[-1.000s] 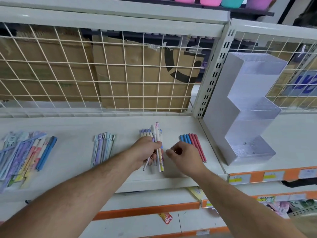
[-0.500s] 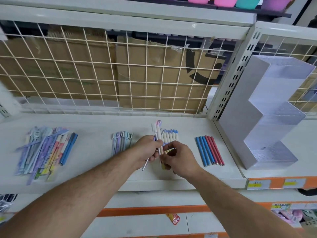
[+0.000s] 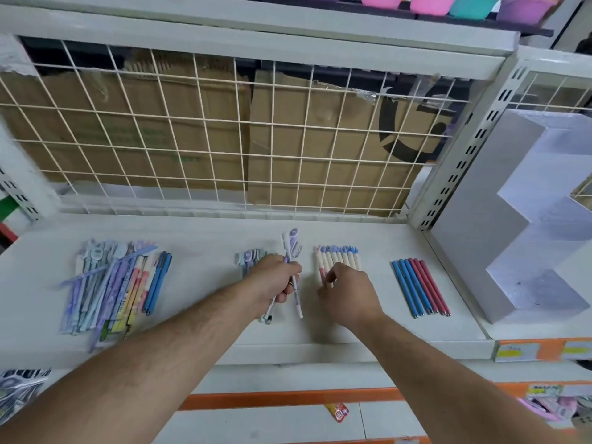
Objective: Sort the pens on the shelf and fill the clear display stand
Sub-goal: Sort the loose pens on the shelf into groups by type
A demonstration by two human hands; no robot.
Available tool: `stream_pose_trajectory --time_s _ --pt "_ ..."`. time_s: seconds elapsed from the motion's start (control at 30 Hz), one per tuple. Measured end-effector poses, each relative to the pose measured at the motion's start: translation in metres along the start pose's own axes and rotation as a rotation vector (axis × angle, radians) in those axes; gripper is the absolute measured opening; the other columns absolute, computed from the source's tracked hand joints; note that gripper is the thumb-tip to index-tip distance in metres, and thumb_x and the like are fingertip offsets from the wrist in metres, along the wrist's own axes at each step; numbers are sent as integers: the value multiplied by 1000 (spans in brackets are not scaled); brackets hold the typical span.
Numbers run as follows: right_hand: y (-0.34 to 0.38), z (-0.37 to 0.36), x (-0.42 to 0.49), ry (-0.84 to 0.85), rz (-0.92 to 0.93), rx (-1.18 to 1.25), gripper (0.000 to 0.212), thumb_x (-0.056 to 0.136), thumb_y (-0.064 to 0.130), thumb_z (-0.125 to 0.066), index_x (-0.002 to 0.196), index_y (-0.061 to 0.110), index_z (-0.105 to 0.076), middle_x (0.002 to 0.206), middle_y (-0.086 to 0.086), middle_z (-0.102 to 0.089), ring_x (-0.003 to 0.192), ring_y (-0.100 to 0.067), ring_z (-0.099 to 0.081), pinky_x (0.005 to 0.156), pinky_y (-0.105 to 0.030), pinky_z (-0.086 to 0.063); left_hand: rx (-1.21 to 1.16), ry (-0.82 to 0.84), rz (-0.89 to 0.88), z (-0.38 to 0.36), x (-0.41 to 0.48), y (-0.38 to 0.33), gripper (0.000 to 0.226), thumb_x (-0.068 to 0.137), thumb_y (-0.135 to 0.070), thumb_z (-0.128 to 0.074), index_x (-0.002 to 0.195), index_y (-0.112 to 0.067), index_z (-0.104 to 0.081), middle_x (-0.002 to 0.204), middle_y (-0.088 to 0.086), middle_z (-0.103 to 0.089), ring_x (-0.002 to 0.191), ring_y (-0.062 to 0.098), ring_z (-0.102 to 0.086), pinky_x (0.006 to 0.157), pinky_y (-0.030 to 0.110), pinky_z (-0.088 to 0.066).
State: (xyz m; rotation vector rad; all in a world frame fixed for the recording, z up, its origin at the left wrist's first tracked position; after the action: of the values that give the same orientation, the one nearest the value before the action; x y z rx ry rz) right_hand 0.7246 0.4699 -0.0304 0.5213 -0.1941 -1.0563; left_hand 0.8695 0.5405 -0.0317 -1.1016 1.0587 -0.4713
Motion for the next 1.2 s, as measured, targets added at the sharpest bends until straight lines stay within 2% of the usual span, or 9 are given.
stream_pose_trajectory --time_s 0.13,0.33,0.47,0.57,0.67,0.83,1.0,1.2 --pt "3 -4 2 -12 -37 -124 17 97 31 -50 99 16 -59 82 2 -58 80 -24 -58 66 -29 -45 -16 18 7 10 2 -3 9 97 -9 -54 97 -2 -60 73 8 -57 49 13 -40 42 22 -25" --pt "1 -3 1 -15 -87 -74 19 98 34 -52 95 18 -61 80 4 -60 80 -21 -61 65 -29 -47 -26 25 9 10 4 -6 20 97 -11 -55 107 4 -64 75 8 -62 51 14 -42 45 24 -29" --pt "8 -1 -3 -12 -50 239 15 92 33 -66 88 19 -66 73 7 -64 70 -15 -61 66 -29 -50 -35 48 -15 6 1 -10 17 99 -12 -53 105 0 -64 76 8 -67 55 16 -47 48 25 -34" --pt "16 2 -14 100 -38 538 30 90 44 -71 84 14 -66 72 0 -72 56 -14 -60 58 -30 -51 -33 62 -31 1 -1 -12 15 98 -12 -54 105 -3 -63 77 7 -69 61 19 -51 51 26 -38" --pt "18 4 -21 158 -21 631 32 87 35 -77 90 7 -63 72 -10 -73 50 -16 -59 51 -23 -46 -36 77 -34 -4 -4 -13 13 100 -12 -51 102 -5 -62 80 9 -67 62 21 -54 52 28 -42" --pt "9 5 -22 155 -49 563 10 90 18 -69 85 12 -63 62 -1 -67 51 -15 -58 48 -25 -41 -105 113 -24 -12 -10 -15 12 100 -7 -50 96 -4 -61 80 13 -64 58 19 -51 51 29 -48" --pt "6 10 -25 171 -45 637 8 92 10 -61 84 8 -62 66 -3 -68 49 -16 -57 43 -25 -42 -132 141 -28 -18 -13 -16 23 95 3 -43 85 -5 -62 64 6 -67 59 21 -52 53 30 -49" --pt "-2 13 -25 192 -31 682 12 95 5 -55 86 5 -62 71 -7 -71 51 -18 -58 44 -27 -42 -148 109 -34 -24 -16 -19 20 98 2 -39 93 -4 -57 58 3 -67 56 20 -51 51 29 -50"
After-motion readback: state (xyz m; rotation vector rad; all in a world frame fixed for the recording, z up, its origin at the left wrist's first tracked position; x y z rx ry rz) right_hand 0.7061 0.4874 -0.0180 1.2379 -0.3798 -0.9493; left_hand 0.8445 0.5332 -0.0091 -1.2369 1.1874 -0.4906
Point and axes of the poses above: each hand's wrist, its own x-axis towards the middle knuckle, its own z-axis out of the back of the hand, y = z × x, the point moved 2 cm from there along x, towards the middle knuckle
